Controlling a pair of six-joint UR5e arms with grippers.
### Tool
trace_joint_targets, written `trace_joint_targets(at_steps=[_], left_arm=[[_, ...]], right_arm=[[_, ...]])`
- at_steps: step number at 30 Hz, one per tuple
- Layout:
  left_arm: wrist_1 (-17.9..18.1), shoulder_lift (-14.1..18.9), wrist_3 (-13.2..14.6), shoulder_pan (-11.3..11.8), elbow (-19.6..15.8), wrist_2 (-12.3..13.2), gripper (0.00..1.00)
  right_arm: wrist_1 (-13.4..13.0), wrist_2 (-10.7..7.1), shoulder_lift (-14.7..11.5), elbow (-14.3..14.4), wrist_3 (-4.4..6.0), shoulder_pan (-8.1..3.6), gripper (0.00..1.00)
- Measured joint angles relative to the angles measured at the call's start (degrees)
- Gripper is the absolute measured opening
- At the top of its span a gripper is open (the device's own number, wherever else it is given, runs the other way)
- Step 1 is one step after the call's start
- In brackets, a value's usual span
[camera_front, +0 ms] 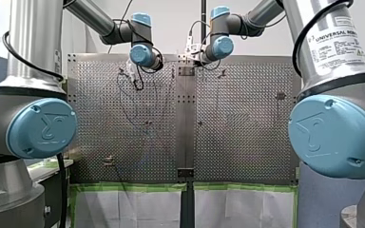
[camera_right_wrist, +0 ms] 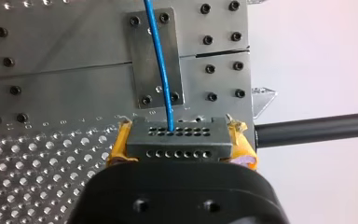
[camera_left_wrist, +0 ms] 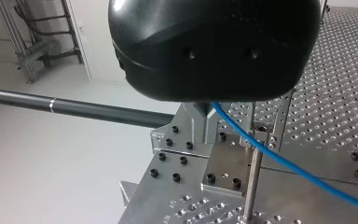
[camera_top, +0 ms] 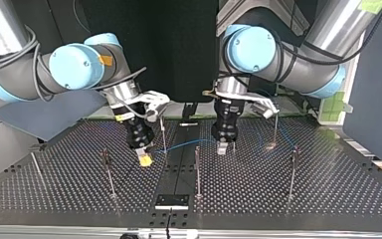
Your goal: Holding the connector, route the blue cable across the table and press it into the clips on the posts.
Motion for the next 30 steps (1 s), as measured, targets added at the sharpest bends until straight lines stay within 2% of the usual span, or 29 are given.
trace_joint_targets(at_steps=[6,13,24,30], left_arm=[[1.88,-3.16,-1.01,0.04,0.52,1.30,0.02],[2.44,-6.51,-1.45,0.13,0.28,0.96,0.02],[6.26,-7.14,-1.54,1.06,0.34,4.26,0.02],[7.32,-7.13,-0.89,0.94,0.36,4.62,0.02]], right_arm=[[-0.04,-1.00,1.87,-0.50,-0.08,-0.04,0.00],[-0.17,-1.27,5.13,-0.63,0.08,-0.28,0.00],[-0.26,-1.83,6.17,-1.36,0.15,-0.99,0.00],[-0.20,-1.92,6.17,-2.02,0.20,-1.03,0.00]])
